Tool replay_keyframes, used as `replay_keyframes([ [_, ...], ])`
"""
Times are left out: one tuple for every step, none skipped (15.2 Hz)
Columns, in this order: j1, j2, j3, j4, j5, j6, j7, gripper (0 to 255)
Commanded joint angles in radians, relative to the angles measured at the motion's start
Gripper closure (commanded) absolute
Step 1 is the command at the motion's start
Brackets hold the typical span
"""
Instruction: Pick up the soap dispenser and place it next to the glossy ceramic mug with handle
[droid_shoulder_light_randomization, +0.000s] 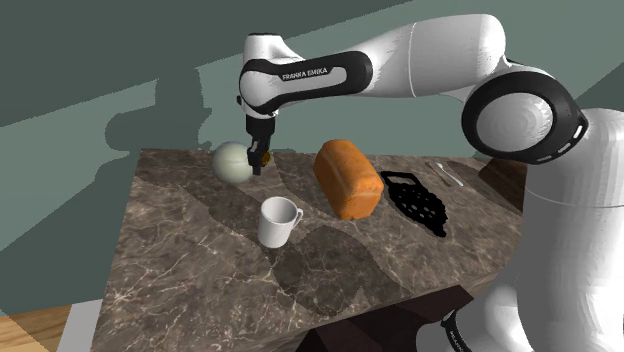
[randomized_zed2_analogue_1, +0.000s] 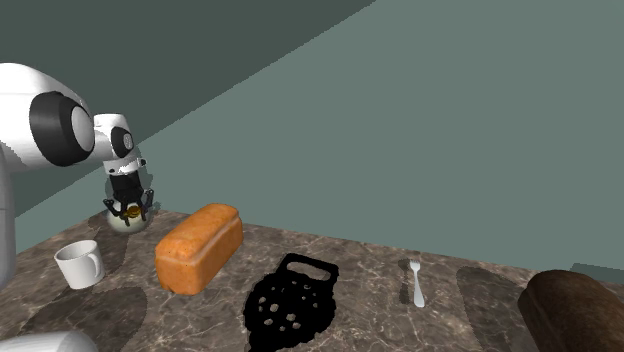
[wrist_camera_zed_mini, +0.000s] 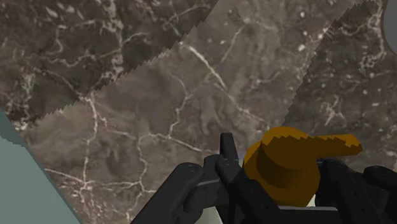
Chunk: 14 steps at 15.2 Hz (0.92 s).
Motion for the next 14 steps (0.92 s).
replay_keyframes([
  [0.002, 0.005, 0.002, -0.006, 0.001, 0.008, 0.001, 255],
  [0.002, 0.005, 0.002, -0.006, 0.001, 0.008, 0.001, 255],
  [0.002, 0.005, 0.002, -0.006, 0.001, 0.008, 0.001, 255],
  [0.002, 0.006, 0.002, -0.002, 0.001, 0.005, 0.001, 0],
  [0.002, 0.006, 0.002, -0.002, 0.001, 0.004, 0.001, 0],
  [0.003, 0.005, 0.002, -0.003, 0.001, 0.005, 0.001, 0],
  [0.003, 0.006, 0.002, -0.002, 0.001, 0.005, 0.001, 0],
  [0.003, 0.005, 0.002, -0.003, 0.001, 0.005, 0.001, 0],
  [0.002, 0.005, 0.002, -0.006, 0.001, 0.008, 0.001, 0],
  [0.002, -0.002, 0.002, 0.018, 0.001, -0.023, 0.001, 0],
  [0.003, -0.007, 0.002, 0.043, 0.002, -0.053, 0.001, 0],
  [0.003, -0.011, 0.002, 0.071, 0.002, -0.085, 0.0, 0],
  [0.003, -0.013, 0.002, 0.094, 0.002, -0.11, 0.0, 0],
  [0.003, -0.013, 0.002, 0.094, 0.002, -0.11, 0.0, 0],
])
